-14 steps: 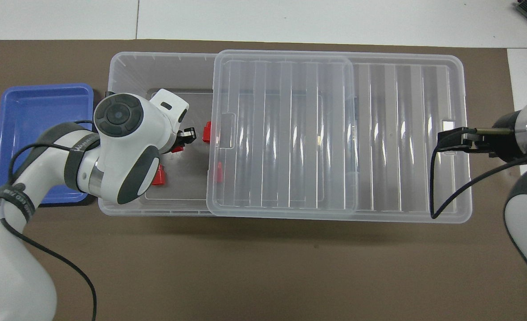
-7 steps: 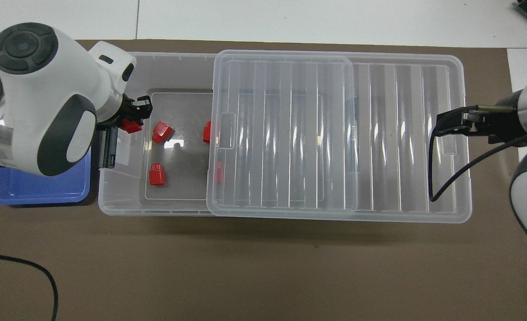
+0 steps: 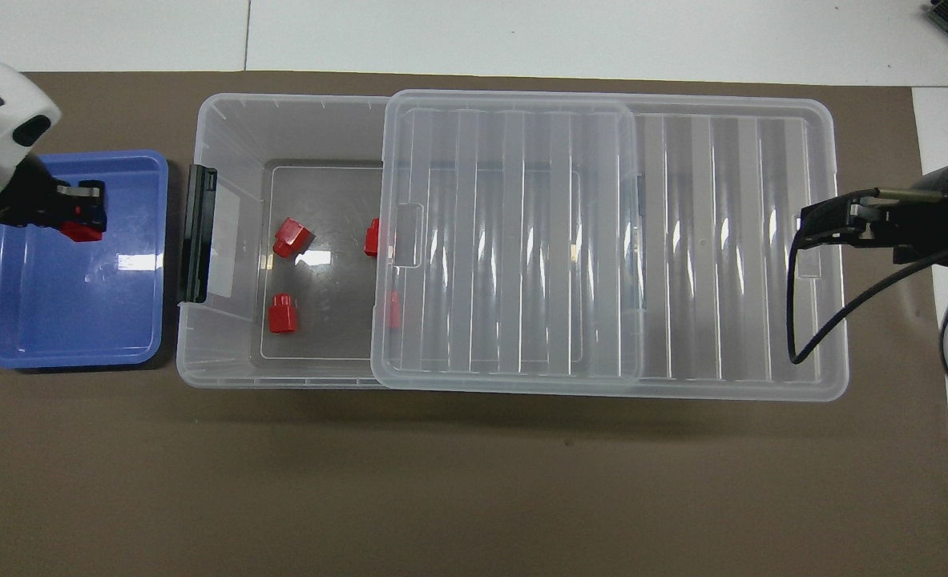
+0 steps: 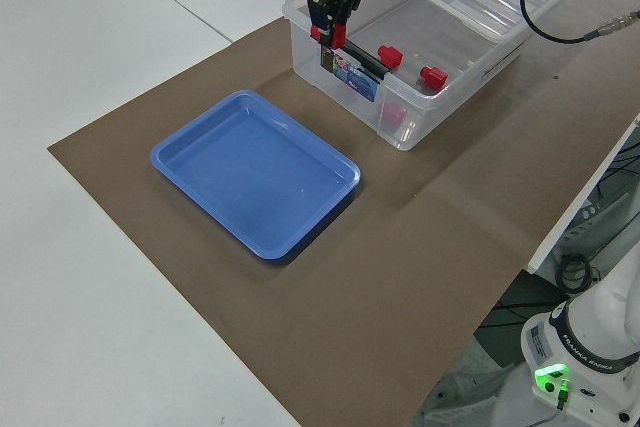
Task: Place red block in blue tray from box
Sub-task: 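Lift the red block with the left gripper toward the blue tray, then lower the red block into the blue tray and open the left gripper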
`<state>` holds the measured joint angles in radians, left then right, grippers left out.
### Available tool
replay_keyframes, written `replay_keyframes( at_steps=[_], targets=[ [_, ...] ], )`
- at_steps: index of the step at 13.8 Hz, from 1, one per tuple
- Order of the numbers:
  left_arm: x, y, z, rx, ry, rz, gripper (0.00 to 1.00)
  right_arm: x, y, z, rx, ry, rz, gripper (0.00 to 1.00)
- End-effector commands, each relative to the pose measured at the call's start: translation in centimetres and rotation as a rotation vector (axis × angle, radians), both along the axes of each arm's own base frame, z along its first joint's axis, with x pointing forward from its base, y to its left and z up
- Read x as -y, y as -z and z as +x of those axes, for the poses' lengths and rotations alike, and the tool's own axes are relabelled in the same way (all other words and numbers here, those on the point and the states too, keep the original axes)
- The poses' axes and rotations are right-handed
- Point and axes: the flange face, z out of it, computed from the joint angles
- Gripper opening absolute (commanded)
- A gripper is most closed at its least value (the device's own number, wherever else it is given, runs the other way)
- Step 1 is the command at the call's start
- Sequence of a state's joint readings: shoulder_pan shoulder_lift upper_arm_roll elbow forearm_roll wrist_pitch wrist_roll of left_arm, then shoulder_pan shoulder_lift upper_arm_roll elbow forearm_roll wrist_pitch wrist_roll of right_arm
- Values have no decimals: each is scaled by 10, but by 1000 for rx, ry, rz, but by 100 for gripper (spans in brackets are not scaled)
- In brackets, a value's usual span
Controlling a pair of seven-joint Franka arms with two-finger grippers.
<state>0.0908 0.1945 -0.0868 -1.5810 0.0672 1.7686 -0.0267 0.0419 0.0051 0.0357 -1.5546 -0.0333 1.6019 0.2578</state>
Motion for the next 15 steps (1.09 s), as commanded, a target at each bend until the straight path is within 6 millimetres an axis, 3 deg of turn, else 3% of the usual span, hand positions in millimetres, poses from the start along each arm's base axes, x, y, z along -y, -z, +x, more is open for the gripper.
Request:
replay_keyframes(
  at_steps=[1,2,8,15],
  targets=[
    [-80,26,-22,65,-11,-87,0,12,1,-3,-23,8,-3,100],
    [-84,30,-21,85,14,-84,0,13,2,-5,-27,9,0,100],
    [-91,116,-25,185,-1,-62,0,25,9,-21,-48,14,0,100],
    [-97,160,-19,230,7,-51,0,18,11,-20,-37,-2,5,100]
  ],
)
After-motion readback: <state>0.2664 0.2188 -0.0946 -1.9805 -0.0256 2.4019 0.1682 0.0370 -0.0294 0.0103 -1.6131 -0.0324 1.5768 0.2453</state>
